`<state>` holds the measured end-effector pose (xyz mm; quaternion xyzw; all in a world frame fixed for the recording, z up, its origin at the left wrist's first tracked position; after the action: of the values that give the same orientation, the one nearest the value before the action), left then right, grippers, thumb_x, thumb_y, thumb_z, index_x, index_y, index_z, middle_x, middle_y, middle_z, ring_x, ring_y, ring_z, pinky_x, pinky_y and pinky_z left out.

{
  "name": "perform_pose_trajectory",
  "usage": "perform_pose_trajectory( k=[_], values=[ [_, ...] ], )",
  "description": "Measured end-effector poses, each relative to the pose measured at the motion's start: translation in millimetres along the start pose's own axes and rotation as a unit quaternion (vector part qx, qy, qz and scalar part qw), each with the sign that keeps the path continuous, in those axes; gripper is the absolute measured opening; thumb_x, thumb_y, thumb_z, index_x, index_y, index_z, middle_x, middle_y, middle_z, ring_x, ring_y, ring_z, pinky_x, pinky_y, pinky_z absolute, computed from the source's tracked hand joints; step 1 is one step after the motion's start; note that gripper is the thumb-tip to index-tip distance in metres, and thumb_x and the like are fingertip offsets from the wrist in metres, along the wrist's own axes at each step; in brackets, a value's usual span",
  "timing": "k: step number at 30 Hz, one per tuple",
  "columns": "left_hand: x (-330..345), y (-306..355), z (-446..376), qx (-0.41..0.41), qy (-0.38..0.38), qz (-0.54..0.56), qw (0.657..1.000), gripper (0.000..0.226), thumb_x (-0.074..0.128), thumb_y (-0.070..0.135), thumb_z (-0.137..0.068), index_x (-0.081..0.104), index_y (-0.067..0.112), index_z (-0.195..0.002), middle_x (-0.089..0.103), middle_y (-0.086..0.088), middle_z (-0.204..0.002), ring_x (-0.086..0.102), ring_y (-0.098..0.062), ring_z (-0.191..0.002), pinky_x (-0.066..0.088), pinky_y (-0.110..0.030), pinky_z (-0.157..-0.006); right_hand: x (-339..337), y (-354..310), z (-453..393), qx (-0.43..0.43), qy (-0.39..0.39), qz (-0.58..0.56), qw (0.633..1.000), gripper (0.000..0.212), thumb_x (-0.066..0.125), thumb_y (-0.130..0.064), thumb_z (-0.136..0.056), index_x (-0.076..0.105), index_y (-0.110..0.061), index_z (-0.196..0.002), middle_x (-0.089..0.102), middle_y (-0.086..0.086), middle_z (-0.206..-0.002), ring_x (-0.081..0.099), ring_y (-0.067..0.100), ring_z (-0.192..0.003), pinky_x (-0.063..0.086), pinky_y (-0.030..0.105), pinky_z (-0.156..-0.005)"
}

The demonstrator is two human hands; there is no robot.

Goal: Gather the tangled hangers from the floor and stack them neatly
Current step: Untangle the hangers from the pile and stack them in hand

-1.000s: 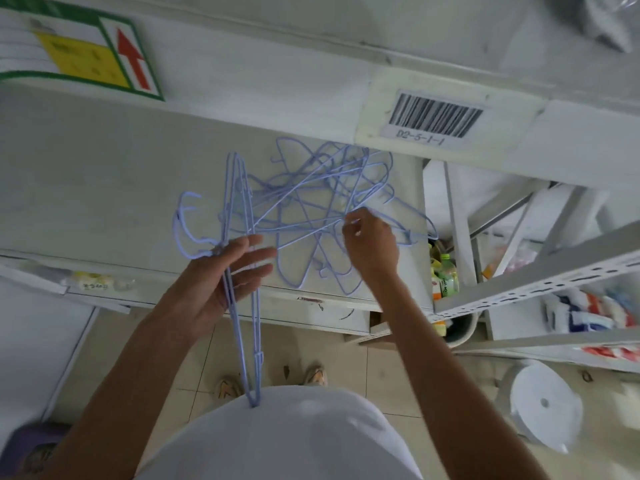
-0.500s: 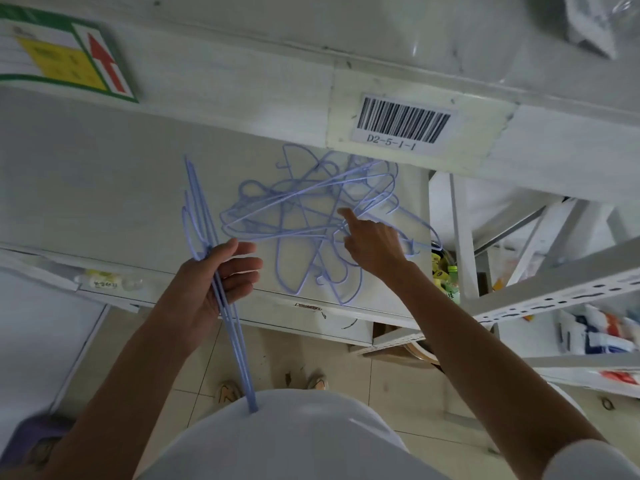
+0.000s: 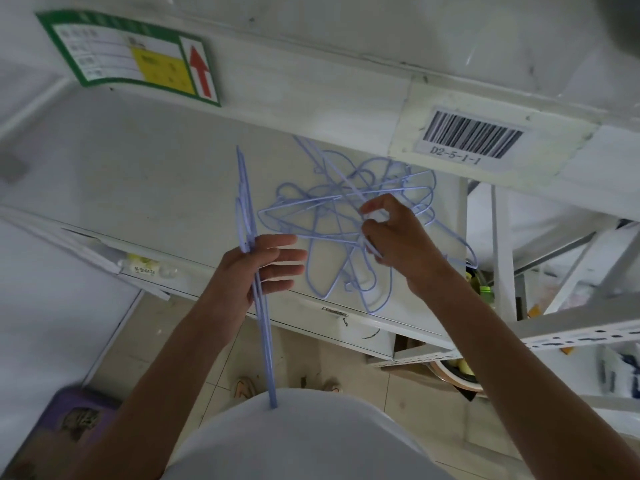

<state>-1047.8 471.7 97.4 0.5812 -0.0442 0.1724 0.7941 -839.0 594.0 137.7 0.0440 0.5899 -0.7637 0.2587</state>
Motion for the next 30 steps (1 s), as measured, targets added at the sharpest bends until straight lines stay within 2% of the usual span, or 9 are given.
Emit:
perform_pose_trajectory(
  k=[5,9,11,14,17,20,23,27,30],
  values=[
    [13.9,1.1,-6.1,0.025,-0.003,-0.033,0.999,0.035,0.058,0.014,-0.086,0.073,0.021,-0.118,0.077,0.000,-0.118,0.069,-0.021,-0.117,0.049,-0.048,-0.107,56.3,-41.0,38.4,0.007,-0.056,-0.089,0.994,0.009,0.061,-0.012,-0.087,0.058,-0.018,-0.094,0.055,-0.006,-0.044,0.041,0.013,-0.038,0.034,0.019,-0.042],
    [18.0,-1.4,-2.9,0.075,-0.016,0.064,0.995,0.013,0.078,0.034,-0.075,0.079,0.027,-0.086,0.068,-0.008,-0.086,0.066,-0.015,-0.081,0.051,-0.033,-0.074,107.9,-67.9,58.7,-0.033,-0.110,-0.085,0.990,0.007,0.063,-0.017,-0.085,0.060,-0.023,-0.081,0.064,0.000,-0.066,0.057,0.016,-0.052,0.045,0.027,-0.052],
    [8.3,-3.3,-1.7,0.082,-0.013,0.098,0.992,0.026,0.081,0.049,-0.076,0.071,0.025,-0.078,0.063,-0.005,-0.071,0.063,-0.011,-0.066,0.053,-0.028,-0.062,120.9,-69.4,62.2,-0.053,-0.149,-0.123,0.980,0.010,0.057,-0.018,-0.089,0.057,-0.025,-0.081,0.064,0.006,-0.062,0.053,0.015,-0.043,0.041,0.021,-0.046],
    [-8.2,0.5,-4.4,0.088,-0.008,0.117,0.989,0.015,0.059,0.022,-0.097,0.070,0.015,-0.090,0.054,0.002,-0.061,0.054,-0.012,-0.054,0.048,-0.025,-0.053,87.5,-45.0,46.2,-0.085,-0.071,-0.133,0.985,0.015,0.047,-0.016,-0.094,0.058,-0.026,-0.092,0.060,0.002,-0.052,0.046,0.013,-0.033,0.036,0.019,-0.038],
    [-25.8,4.2,-4.8,0.060,0.028,0.112,0.992,0.022,0.053,0.021,-0.101,0.072,0.010,-0.105,0.058,0.000,-0.064,0.056,-0.013,-0.054,0.051,-0.026,-0.052,20.9,11.2,4.6,-0.094,0.089,0.133,0.983,0.023,0.043,-0.018,-0.091,0.058,-0.028,-0.106,0.071,0.002,-0.072,0.067,0.024,-0.061,0.052,0.033,-0.057],
    [-35.4,6.2,-1.6,0.054,0.034,0.079,0.995,0.028,0.057,0.026,-0.096,0.074,0.011,-0.113,0.072,-0.003,-0.074,0.068,-0.012,-0.060,0.060,-0.027,-0.058,-31.6,75.8,-38.2,-0.007,0.126,0.371,0.920,0.028,0.045,-0.016,-0.094,0.057,-0.029,-0.115,0.072,0.012,-0.105,0.068,0.037,-0.096,0.049,0.038,-0.074],
    [-39.8,3.8,3.7,0.057,0.030,0.066,0.996,0.031,0.056,0.026,-0.097,0.074,0.010,-0.115,0.077,-0.008,-0.079,0.071,-0.015,-0.063,0.062,-0.028,-0.062,-48.6,113.3,-73.0,0.081,0.130,0.386,0.910,0.026,0.045,-0.032,-0.095,0.062,-0.019,-0.110,0.068,0.016,-0.110,0.065,0.040,-0.103,0.045,0.041,-0.079],
    [-41.8,-15.0,6.5,0.023,0.036,0.073,0.996,0.037,0.056,0.025,-0.096,0.070,0.001,-0.120,0.076,-0.010,-0.078,0.072,-0.019,-0.066,0.061,-0.033,-0.065,-35.7,135.0,-103.0,0.173,0.105,0.324,0.924,0.067,0.048,-0.068,-0.088,0.064,-0.013,-0.123,0.067,0.015,-0.121,0.064,0.036,-0.112,0.039,0.039,-0.079],
    [-38.1,-27.6,5.4,-0.002,0.031,0.095,0.995,0.037,0.052,0.023,-0.095,0.068,-0.001,-0.120,0.073,-0.008,-0.073,0.069,-0.016,-0.063,0.058,-0.029,-0.060,-29.9,133.1,-117.1,0.184,0.126,0.295,0.929,0.061,0.055,-0.060,-0.089,0.062,-0.014,-0.128,0.065,0.014,-0.129,0.062,0.035,-0.120,0.044,0.039,-0.087]
  ],
)
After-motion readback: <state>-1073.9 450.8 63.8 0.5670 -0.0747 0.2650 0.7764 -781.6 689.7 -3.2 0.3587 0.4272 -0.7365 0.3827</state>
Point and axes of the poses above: each hand's wrist, its own z-axis away from the middle knuckle, its own x-axis out of the palm, y = z × x, the point moved 6 cm from there along -z, towards the middle knuckle
